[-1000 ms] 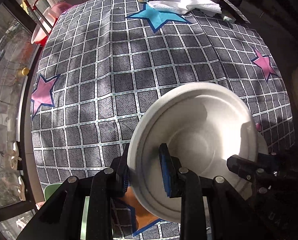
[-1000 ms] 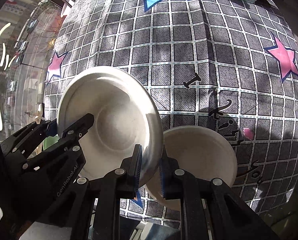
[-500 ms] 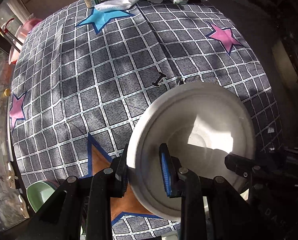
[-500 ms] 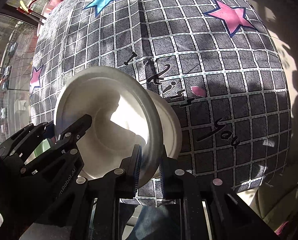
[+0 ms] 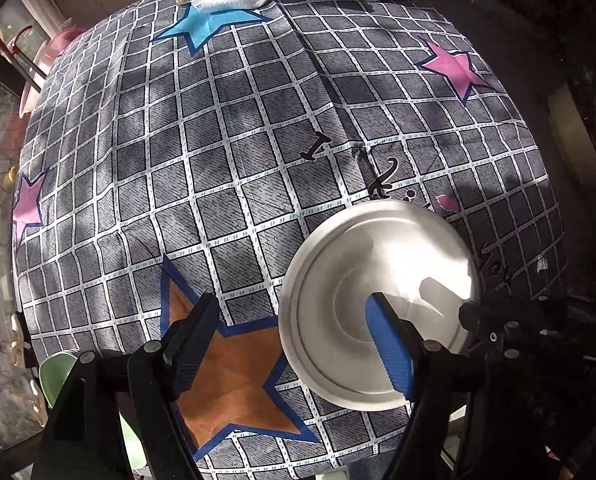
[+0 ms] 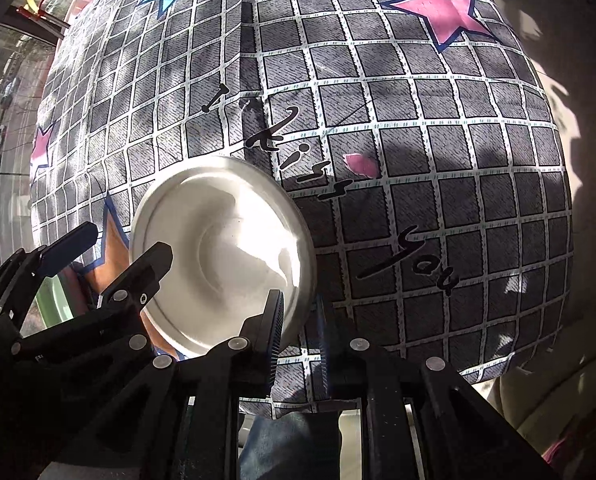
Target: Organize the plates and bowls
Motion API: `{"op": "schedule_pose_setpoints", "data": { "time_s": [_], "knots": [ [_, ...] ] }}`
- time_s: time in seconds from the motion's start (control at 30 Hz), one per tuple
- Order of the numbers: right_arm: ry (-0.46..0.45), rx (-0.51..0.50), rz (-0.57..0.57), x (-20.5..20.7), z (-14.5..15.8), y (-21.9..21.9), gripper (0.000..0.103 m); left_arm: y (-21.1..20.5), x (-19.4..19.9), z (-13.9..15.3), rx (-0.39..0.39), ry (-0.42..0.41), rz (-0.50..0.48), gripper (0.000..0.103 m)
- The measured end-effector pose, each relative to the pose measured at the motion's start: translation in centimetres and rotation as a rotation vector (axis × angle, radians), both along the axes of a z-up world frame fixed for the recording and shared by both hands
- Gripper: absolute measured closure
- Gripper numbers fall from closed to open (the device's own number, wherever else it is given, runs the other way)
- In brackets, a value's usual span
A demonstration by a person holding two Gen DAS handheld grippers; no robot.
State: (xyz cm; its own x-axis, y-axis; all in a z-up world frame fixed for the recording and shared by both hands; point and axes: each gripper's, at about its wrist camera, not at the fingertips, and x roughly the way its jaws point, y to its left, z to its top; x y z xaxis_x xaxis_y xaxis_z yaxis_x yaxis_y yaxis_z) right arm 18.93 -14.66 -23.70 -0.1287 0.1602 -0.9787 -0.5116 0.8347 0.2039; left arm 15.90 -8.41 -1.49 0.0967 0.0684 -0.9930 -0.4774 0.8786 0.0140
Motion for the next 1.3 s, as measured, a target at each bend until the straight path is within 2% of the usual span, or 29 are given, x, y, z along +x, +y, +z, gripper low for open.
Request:
{"op": "schedule_pose_setpoints", "data": {
  "time_s": [0.07,0.1,0.13,0.17,0.27,0.5,0.6,0.9,1.3],
  "knots": [
    [-0.003,-0.008,-0.005,0.3,-0.1,-0.2,0.081,0.3,-0.2,-0.1,0.001,0.004,0.005,0.024],
    [-0.008,-0.012,-0.009,0.4,-0.2,-0.3,0.056,0.5,-0.4,-0.2,0.015,0.013,0.016,0.023],
    [-0.026,-0.02,-0.015,0.5,-0.1,-0.5,0.036,0.9,-0.7,-0.3,0.018,0.014,0.027,0.022],
    [-0.044,-0.018,-0.019,0.6,0.1,-0.6,0.03,1.2,-0.9,-0.5,0.009,0.019,0.037,0.022],
    [-0.06,-0.017,-0.021,1.0,0.3,-1.0,0.029,2.1,-1.7,-0.9,-0.012,0.031,0.08,0.022],
    [-0.034,-0.018,-0.02,1.3,-0.5,-0.7,0.028,3.1,-2.5,-1.6,-0.038,0.061,0.149,0.022],
    [-0.037,-0.007,-0.006,1.1,-0.6,-0.7,0.002,3.1,-2.5,-1.8,-0.046,0.067,0.158,0.022],
    [-0.058,-0.015,-0.007,0.4,-0.2,0.4,0.002,2.9,-2.8,-2.0,-0.059,0.078,0.165,0.022],
    [-0.043,-0.027,-0.025,1.2,-0.5,-0.5,0.002,2.8,-2.6,-2.7,-0.063,0.094,0.154,0.022]
  ]
}}
